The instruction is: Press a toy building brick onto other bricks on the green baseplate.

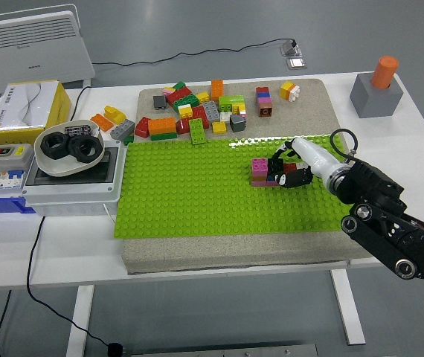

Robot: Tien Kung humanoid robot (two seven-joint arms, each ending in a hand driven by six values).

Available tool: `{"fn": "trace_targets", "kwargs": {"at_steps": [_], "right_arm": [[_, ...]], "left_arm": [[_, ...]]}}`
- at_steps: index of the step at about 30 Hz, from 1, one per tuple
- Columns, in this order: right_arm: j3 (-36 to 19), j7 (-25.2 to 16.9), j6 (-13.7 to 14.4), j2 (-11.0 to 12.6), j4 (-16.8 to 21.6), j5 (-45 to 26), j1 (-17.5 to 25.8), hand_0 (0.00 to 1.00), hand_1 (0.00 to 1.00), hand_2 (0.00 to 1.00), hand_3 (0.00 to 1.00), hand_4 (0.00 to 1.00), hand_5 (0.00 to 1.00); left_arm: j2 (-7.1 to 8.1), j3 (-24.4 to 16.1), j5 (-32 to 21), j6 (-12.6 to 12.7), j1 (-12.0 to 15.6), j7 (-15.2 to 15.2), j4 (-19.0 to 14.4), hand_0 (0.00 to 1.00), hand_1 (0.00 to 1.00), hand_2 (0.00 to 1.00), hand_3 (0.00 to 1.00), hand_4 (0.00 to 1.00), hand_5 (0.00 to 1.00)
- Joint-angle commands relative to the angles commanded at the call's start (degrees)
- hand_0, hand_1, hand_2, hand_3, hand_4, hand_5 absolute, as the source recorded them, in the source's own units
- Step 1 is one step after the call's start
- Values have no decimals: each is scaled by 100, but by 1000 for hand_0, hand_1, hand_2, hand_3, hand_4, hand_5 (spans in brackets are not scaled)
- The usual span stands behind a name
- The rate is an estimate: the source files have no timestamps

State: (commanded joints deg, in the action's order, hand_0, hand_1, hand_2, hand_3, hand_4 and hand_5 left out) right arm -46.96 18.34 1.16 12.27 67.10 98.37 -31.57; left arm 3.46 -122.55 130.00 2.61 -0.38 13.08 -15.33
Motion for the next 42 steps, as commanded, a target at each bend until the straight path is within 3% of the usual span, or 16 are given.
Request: {"fn": "trace_targets", "kwargs": {"at_steps": [7,30,31,36,37,42], "right_arm": [[-17,2,0,-3,-3,4,5,825,821,836,785,674,65],[-78,8,-69,0,0,22,13,825,821,839,797,695,59],[-81,8,-76,0,-1,23,13,825,821,841,801,803,96],[-94,5,-109,7,-8,19,14,825,821,841,801,803,96],[-97,3,-116,8,-9,17,15,827,822,843,808,904,184],[-108,-6,-139,9,-14,10,14,827,822,843,808,904,184]], "left_arm": [[3,-1,0,0,2,0,-2,779,719,622,459,627,346],[-1,-4,0,0,-4,1,1,779,719,622,460,627,344],[-1,-4,0,0,-3,1,1,779,719,622,459,627,345],[-1,0,0,1,-2,1,-1,779,719,622,459,627,345],[-1,0,0,1,-2,1,-1,779,719,622,460,627,344],[-3,-2,0,2,-7,1,-3,779,719,622,460,627,344]]}}
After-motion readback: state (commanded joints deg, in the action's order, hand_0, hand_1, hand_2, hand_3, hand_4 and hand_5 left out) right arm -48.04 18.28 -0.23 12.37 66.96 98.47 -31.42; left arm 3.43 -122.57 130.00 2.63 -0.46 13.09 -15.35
